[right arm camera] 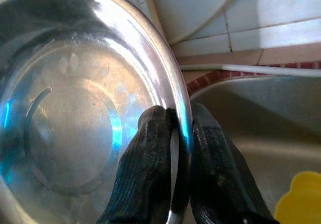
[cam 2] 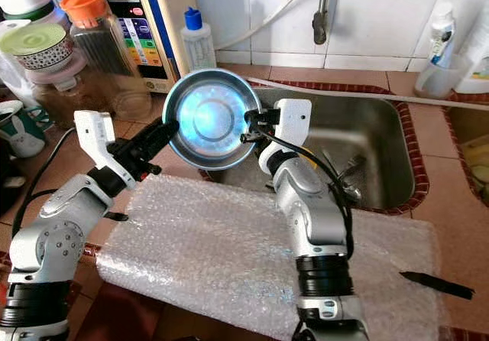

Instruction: Kitchen organization

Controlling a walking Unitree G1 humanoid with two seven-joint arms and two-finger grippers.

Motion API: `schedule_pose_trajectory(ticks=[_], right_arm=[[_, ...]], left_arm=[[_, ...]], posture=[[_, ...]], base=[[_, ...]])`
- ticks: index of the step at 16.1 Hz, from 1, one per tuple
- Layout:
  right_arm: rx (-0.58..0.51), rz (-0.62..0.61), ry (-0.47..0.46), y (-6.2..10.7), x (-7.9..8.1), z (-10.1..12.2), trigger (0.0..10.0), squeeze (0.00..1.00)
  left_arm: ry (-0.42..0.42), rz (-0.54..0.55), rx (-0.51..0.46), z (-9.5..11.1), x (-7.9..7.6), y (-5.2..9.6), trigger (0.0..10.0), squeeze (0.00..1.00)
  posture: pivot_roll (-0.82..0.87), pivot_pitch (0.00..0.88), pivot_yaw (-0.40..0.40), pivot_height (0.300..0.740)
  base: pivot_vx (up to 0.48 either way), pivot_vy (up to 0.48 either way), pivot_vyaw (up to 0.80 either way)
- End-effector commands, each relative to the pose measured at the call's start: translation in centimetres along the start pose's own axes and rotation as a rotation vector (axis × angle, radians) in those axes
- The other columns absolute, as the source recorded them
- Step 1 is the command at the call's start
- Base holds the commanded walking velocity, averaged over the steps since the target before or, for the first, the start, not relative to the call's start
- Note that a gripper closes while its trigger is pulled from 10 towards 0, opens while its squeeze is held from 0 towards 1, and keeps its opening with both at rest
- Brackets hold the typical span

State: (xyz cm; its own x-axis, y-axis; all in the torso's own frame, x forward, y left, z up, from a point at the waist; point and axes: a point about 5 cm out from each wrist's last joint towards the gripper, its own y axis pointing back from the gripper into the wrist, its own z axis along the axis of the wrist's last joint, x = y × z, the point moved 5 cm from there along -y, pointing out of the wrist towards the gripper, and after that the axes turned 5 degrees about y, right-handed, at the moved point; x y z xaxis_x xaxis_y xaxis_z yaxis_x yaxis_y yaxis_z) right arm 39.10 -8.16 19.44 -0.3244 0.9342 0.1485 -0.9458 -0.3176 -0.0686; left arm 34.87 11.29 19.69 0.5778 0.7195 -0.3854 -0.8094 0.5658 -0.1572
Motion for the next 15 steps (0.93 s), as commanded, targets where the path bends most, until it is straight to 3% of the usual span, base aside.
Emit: schedule_pose_trajectory(ticks=[1,4,10,15], right_arm=[[0.013,-0.142,0.0,0.0,-2.1,0.1,0.0,0.0],[0.031,-0.289,-0.016,0.6,-5.2,-0.1,0.0,0.0],[0.048,-0.416,0.009,1.3,-8.0,-0.5,0.0,0.0],[0.123,-0.626,-0.005,3.1,-13.0,-2.2,0.0,0.0]], left_arm=[[-0.041,-0.201,0.021,0.1,-4.1,-0.8,10.0,1.0],[-0.065,-0.207,0.053,0.1,-4.0,-0.7,10.0,1.0],[-0.085,-0.22,0.104,-0.6,-4.0,-0.5,10.0,1.0],[-0.12,-0.25,0.202,-1.7,-3.8,0.1,10.0,1.0]], posture=[[-0.17,0.095,0.145,0.74],[-0.17,0.094,0.154,0.74],[-0.17,0.096,0.16,0.74],[-0.17,0.092,0.167,0.74]], base=[[0.0,0.0,0.0],[0.0,0.0,0.0],[0.0,0.0,0.0],[0.0,0.0,0.0]])
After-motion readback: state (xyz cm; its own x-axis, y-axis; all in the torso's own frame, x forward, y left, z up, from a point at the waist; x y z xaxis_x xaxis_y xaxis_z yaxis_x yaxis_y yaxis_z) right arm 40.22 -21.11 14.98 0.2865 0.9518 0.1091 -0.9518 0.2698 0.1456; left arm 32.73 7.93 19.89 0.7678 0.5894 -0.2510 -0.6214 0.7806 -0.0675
